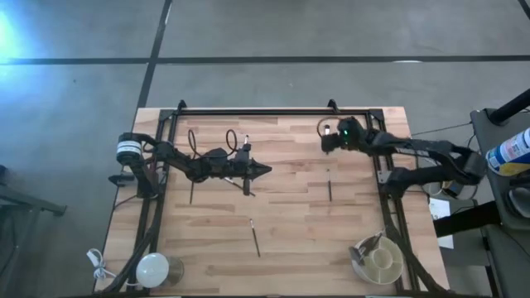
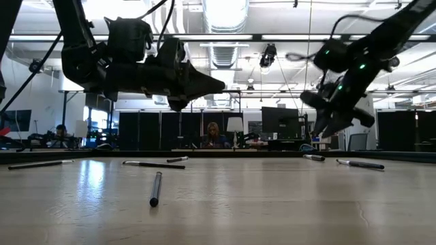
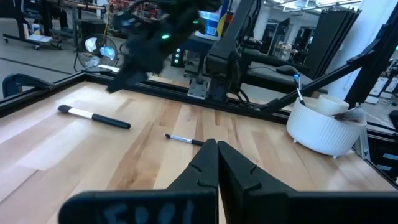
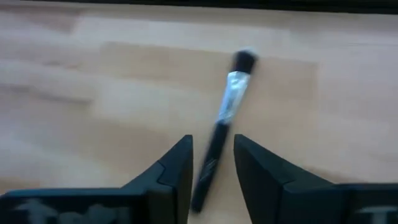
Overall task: Put items in baskets/containers
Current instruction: Put the black blush brush into the white organizer
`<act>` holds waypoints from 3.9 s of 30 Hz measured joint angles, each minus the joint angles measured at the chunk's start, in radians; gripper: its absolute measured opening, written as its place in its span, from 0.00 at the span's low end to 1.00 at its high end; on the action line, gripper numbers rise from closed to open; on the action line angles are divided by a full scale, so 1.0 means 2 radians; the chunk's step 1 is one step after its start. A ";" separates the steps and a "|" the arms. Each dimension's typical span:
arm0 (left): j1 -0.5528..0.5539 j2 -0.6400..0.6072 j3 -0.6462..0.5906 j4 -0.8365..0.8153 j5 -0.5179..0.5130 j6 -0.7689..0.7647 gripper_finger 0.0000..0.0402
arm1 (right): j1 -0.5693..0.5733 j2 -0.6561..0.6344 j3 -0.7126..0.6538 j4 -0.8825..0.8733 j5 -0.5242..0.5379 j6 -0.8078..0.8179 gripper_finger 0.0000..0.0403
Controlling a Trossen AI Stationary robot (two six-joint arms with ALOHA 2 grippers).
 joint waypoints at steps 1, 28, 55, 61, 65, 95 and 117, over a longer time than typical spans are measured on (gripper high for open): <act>0.000 0.000 0.000 -0.001 0.000 0.000 0.00 | -0.010 0.019 0.008 0.000 0.000 -0.002 0.29; 0.005 0.000 0.000 -0.006 0.000 -0.009 0.00 | -0.014 0.239 0.133 -0.045 0.009 -0.055 0.10; 0.005 0.000 0.053 -0.014 -0.025 -0.107 0.20 | 0.244 0.000 -0.094 0.410 -0.009 -0.111 0.08; 0.004 0.000 0.094 -0.030 -0.029 -0.112 0.28 | 0.287 0.022 -0.058 0.430 0.032 -0.160 0.08; 0.004 0.000 0.122 -0.064 -0.045 -0.110 0.29 | 0.303 0.047 -0.028 0.430 0.048 -0.189 0.08; 0.006 -0.001 0.140 -0.080 0.004 -0.044 0.00 | 0.310 0.028 0.045 0.265 -0.005 -0.227 0.43; -0.001 -0.005 0.156 -0.096 0.028 -0.051 0.02 | 0.296 0.075 0.143 0.146 -0.127 -0.235 0.07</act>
